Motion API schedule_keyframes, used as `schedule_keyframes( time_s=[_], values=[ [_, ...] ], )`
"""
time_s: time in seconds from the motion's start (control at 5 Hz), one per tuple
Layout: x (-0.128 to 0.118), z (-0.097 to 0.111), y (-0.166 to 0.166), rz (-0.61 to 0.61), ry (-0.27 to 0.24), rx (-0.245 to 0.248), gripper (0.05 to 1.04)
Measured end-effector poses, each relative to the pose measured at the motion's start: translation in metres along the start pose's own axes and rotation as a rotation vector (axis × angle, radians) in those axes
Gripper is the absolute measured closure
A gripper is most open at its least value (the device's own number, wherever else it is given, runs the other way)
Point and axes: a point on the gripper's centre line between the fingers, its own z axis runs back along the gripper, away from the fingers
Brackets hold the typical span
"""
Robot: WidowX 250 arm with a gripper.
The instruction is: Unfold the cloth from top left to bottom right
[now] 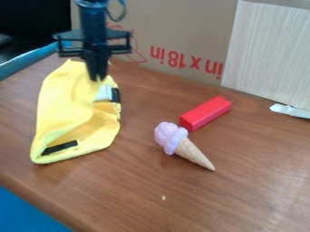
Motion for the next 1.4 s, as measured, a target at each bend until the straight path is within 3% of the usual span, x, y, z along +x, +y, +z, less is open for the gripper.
schedule_keyframes(
  time_s=[0.2,0.4,0.6,0.8,1.2,1.4],
  values=[
    [0.008,-0.001,0.021,-0.001,0.044,-0.041,1.03],
    [0.016,-0.003,0.042,-0.073,0.157,-0.126,1.03],
    [0.022,-0.005,0.076,-0.053,0.22,-0.168,1.03],
    [0.033,-0.006,0.097,-0.011,0.201,-0.175,1.03],
    [0.046,-0.035,0.128,0.076,0.161,-0.073,1.03],
    [0.048,-0.053,0.144,0.11,0.17,-0.018,1.031]
  ],
)
